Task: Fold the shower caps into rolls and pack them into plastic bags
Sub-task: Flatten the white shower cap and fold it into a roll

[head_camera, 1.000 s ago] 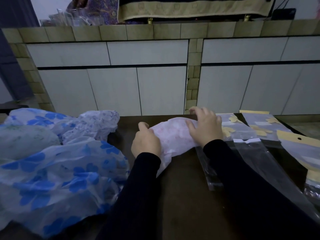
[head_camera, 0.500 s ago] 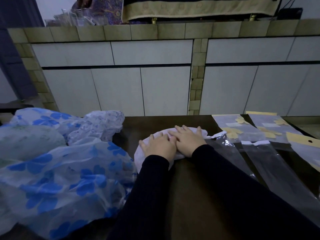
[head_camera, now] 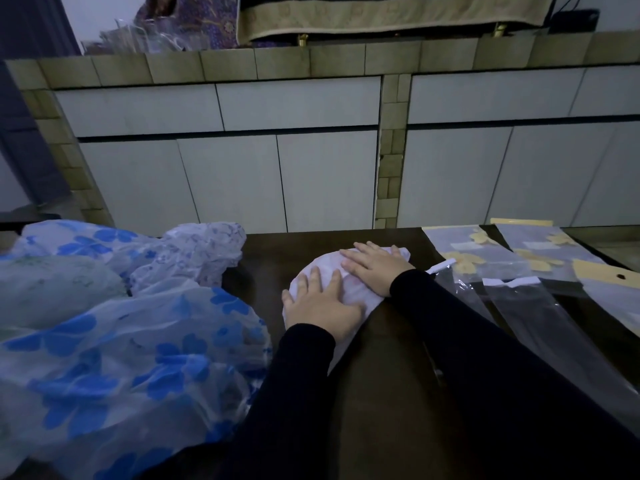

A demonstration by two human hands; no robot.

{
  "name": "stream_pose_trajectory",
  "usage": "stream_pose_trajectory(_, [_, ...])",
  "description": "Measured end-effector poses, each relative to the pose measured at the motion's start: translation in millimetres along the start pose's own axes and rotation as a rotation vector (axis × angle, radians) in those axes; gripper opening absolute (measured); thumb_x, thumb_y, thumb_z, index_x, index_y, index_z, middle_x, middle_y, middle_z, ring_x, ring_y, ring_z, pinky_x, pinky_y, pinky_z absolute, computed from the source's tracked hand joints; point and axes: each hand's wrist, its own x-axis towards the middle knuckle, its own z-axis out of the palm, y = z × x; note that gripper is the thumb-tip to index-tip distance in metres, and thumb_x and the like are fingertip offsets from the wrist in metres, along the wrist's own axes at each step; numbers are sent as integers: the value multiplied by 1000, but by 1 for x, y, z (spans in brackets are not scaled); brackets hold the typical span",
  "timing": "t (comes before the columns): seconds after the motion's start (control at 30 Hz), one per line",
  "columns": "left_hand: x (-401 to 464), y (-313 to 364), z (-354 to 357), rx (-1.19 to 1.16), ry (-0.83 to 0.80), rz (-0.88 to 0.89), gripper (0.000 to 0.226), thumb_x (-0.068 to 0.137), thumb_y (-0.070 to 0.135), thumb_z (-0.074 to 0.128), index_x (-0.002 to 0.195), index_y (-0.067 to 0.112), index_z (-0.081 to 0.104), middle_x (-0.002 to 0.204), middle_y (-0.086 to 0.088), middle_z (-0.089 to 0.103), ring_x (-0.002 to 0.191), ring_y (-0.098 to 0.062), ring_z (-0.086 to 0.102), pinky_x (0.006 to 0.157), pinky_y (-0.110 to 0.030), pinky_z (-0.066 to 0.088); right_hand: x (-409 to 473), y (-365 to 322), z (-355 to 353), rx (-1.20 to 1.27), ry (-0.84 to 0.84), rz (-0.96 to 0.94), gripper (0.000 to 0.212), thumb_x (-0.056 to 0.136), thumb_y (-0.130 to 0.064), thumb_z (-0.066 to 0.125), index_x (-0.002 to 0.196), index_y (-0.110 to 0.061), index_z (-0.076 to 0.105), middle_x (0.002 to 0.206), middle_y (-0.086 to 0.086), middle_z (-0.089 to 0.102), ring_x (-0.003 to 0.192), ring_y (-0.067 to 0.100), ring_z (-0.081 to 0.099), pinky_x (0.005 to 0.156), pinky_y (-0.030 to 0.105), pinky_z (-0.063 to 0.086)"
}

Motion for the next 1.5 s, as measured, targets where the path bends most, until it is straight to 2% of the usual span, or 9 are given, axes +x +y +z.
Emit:
stream_pose_trajectory(0.2, [-8,3,9,32,37,-21,76,88,71,25,151,36,2,161,-4,-10,147,-27,-9,114,-54,-2,1,-2,-4,12,7,4,54,99,-54,23,150,-36,20,161,3,8,148,23,1,116,51,3])
stream_pose_trajectory(0.37, [-10,17,5,-1,38,-165,75,92,68,15,153,28,1,159,-13,-14,145,-36,-15,113,-57,0,-8,-9,-5,-44,375,141,49,96,-53,36,135,-27,49,146,5,36,134,23,33,106,49,27])
stream_pose_trajectory(0.47, [-9,25,2,51,68,-166,71,94,64,16,153,25,5,159,-15,-10,144,-39,-13,111,-63,1,-4,-8,-4,3,201,248,61,95,-60,26,142,-25,41,146,7,35,132,28,37,107,53,23])
stream_pose_trajectory(0.6, [-6,18,5,29,54,-136,75,90,70,19,152,31,3,160,-11,-10,145,-37,-10,110,-64,-1,8,-4,3,-39,11,234,72,93,-67,14,153,-27,7,162,0,2,148,24,0,109,66,-5])
stream_pose_trajectory(0.8, [-12,17,12,56,15,-145,97,75,87,22,151,34,-7,159,-9,-19,145,-36,-14,110,-64,-1,17,1,3,5,-32,185,73,91,-71,15,152,-33,4,162,-4,-2,148,20,-3,109,67,-7])
stream_pose_trajectory(1.03, [-12,17,5,-113,106,-173,53,98,46,19,150,34,16,161,-9,-2,146,-33,-2,110,-63,1,-2,-5,-9,-45,217,-6,54,98,-54,29,146,-30,35,159,2,18,146,24,12,113,59,3])
stream_pose_trajectory(1.23, [-13,18,-2,-107,226,-247,40,96,37,26,127,30,51,143,-9,36,131,-33,28,107,-67,9,-42,-23,0,237,490,-311,21,91,-31,53,103,-24,69,105,-4,60,98,16,55,85,39,47])
stream_pose_trajectory(1.4, [-13,10,-5,-189,239,-203,35,96,26,30,121,22,54,139,-6,39,129,-34,29,109,-65,10,-85,-15,-2,467,320,-456,29,89,-32,50,115,-30,63,82,-11,65,70,8,59,67,22,48])
stream_pose_trajectory(1.5, [-13,10,-10,-242,422,-152,31,94,24,38,117,21,60,130,-4,50,124,-30,38,111,-57,16,-94,-5,-2,452,286,-420,29,86,-20,55,112,-29,63,82,-14,63,74,8,60,69,23,49])
